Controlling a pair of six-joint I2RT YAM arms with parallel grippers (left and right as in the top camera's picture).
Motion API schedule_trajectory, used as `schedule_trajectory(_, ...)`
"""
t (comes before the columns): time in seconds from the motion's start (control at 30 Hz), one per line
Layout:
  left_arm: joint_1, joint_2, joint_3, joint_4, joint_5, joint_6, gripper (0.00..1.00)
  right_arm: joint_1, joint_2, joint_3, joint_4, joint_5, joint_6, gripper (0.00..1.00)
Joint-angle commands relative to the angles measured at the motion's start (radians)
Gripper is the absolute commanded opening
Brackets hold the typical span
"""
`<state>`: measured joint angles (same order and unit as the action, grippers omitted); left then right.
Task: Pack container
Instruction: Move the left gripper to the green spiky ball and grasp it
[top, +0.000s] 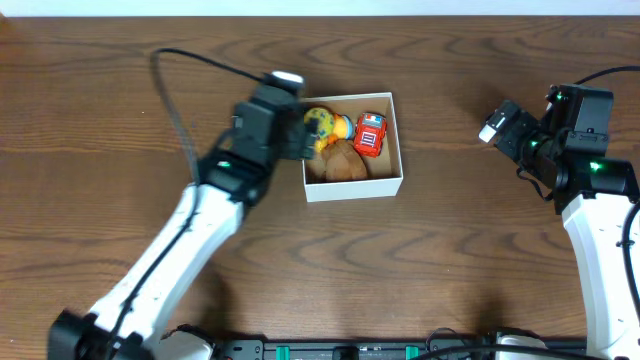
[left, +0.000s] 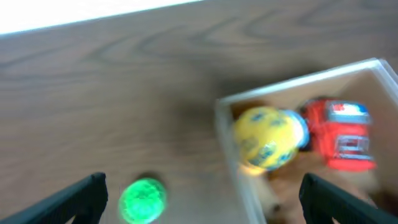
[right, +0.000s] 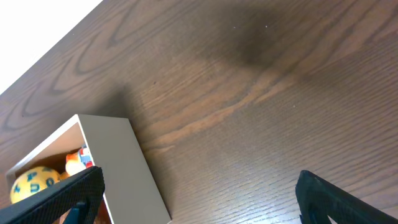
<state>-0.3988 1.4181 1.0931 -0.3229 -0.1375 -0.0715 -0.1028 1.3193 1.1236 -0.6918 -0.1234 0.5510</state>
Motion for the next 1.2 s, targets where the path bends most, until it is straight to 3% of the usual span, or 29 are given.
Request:
schedule_trajectory(0.0, 0.093, 0.010, 0.015, -0.071, -0.020, -0.068, 0.98, -0.008, 0.005, 0.006, -0.001, -0.004, 0.002, 0.99)
schedule_trajectory(0.2, 0.202, 0.146, 0.015, -0.093, 0.064, -0.072, 0.98, -0.008, 0.005, 0.006, -0.001, -0.004, 0.002, 0.99)
schedule_trajectory(0.57, 0.214, 0.415, 0.015, -0.040, 0.067, -0.072, 0.99, -0.008, 0.005, 0.006, -0.001, -0.004, 0.002, 0.99)
schedule_trajectory(0.67, 0.214, 0.444, 0.015, -0.009, 0.066, -0.072, 0.99, -0.008, 0.005, 0.006, -0.001, -0.004, 0.002, 0.99)
schedule_trajectory(0.93, 0.214, 0.456, 0.015, 0.029, 0.067, -0.072, 0.83, -0.008, 0.005, 0.006, -0.002, -0.004, 0.002, 0.99)
schedule_trajectory(1.17, 0.214, 0.458, 0.006, 0.024, 0.074, -0.072, 0.82, -0.008, 0.005, 0.006, -0.001, -0.004, 0.002, 0.99)
